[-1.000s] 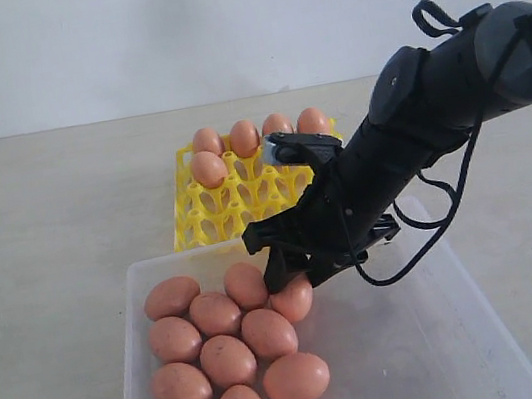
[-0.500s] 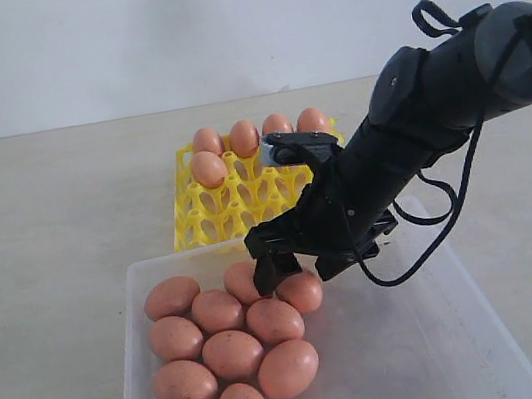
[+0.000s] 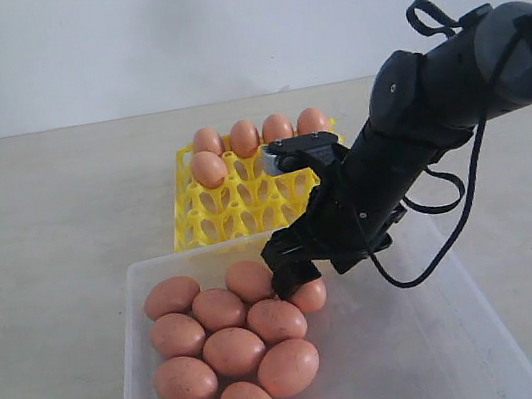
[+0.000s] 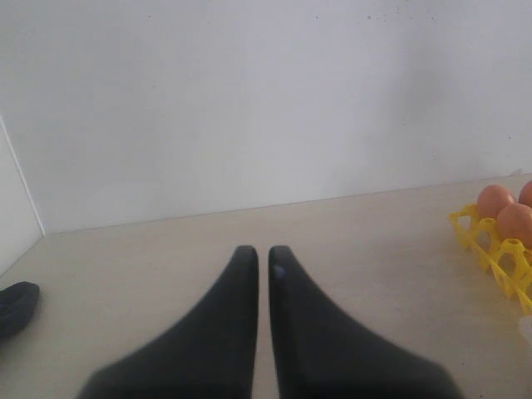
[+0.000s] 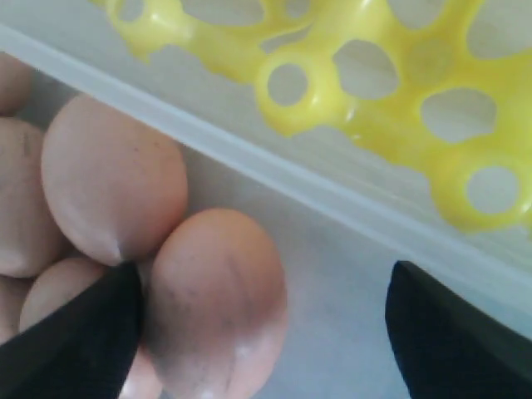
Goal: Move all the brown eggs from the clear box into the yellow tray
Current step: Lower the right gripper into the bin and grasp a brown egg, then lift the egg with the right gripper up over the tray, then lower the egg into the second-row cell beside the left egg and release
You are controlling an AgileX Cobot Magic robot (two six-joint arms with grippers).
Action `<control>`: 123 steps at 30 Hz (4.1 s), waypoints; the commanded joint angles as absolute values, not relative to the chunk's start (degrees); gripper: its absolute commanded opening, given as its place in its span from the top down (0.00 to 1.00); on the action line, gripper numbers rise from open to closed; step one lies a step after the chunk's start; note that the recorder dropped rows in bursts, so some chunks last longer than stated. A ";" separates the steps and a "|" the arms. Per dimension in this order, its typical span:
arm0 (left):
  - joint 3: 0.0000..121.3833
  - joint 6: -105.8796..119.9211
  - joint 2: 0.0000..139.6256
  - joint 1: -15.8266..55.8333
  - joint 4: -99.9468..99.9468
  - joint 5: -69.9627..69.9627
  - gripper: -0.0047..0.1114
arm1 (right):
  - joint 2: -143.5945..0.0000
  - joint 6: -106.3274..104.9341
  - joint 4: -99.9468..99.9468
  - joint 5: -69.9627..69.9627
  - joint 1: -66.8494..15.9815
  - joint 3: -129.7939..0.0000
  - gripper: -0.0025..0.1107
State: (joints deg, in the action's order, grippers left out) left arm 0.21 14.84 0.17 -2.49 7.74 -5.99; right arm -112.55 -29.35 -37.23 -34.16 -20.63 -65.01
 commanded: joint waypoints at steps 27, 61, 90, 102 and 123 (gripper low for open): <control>0.00 15.00 0.00 -2.11 7.90 -5.62 0.92 | -110.29 -25.99 -36.30 -35.27 -20.53 -64.39 0.98; 0.00 15.00 0.00 -2.11 7.90 -5.64 0.92 | -98.89 -44.68 -28.46 29.22 -23.94 -57.74 0.98; 0.00 15.00 0.00 -2.11 7.90 -5.75 0.92 | -127.25 46.03 38.93 36.08 -18.27 -78.75 0.98; 0.00 15.00 0.00 -2.11 7.90 -5.78 0.92 | -130.53 42.16 45.11 33.59 -18.27 -78.75 0.98; 0.00 15.00 0.00 -2.11 7.90 -5.79 0.92 | -130.53 34.40 44.19 27.94 -18.27 -78.75 0.89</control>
